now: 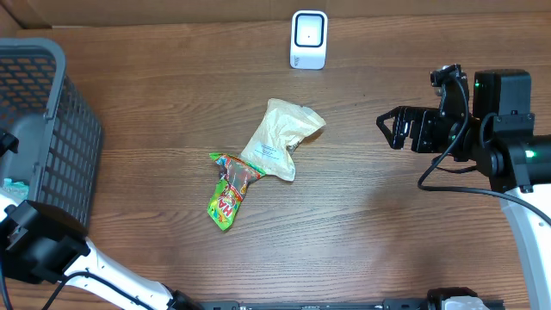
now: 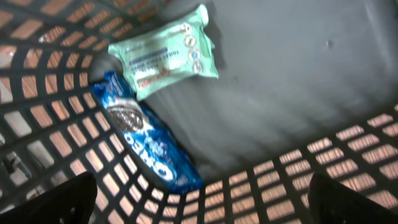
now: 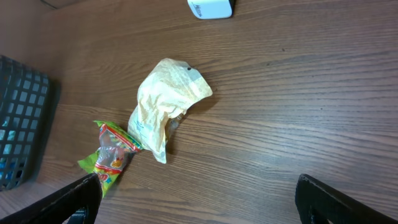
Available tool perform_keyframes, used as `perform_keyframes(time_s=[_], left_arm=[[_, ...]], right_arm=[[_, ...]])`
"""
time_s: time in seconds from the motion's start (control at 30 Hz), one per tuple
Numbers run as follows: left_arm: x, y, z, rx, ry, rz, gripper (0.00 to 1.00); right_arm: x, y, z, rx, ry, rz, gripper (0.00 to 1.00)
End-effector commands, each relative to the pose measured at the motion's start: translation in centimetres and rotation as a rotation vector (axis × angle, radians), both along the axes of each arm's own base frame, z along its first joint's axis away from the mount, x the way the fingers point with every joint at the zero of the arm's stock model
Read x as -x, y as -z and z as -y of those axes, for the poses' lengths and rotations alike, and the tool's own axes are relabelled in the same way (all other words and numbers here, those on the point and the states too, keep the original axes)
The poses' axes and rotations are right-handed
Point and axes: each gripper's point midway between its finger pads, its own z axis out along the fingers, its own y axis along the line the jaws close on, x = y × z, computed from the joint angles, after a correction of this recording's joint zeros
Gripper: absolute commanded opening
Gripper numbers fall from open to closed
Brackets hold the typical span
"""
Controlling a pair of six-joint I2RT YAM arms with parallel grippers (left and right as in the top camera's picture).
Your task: Scan the item barcode
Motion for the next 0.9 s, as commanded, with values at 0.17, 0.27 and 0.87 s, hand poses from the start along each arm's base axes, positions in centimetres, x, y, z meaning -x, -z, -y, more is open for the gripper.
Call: perform_keyframes(time_s=[0.17, 0.27, 0.87], left_arm=[[-0.6, 2.2, -1.8, -0.015, -0.048, -0.018, 0.98], [-0.4, 3.0, -2.8, -0.045, -0.075, -0.051, 0.96], [0.1, 7.8, -5.3, -0.032, -0.064, -0.152, 0.96]], right_arm=[[-0.3, -1.2, -0.3, -0.009, -0.012, 0.035, 1.0], [-0.3, -1.2, -0.3, -0.009, -0.011, 0.033, 1.0], [-0.3, -1.2, -0.3, -0.009, -0.012, 0.034, 1.0]])
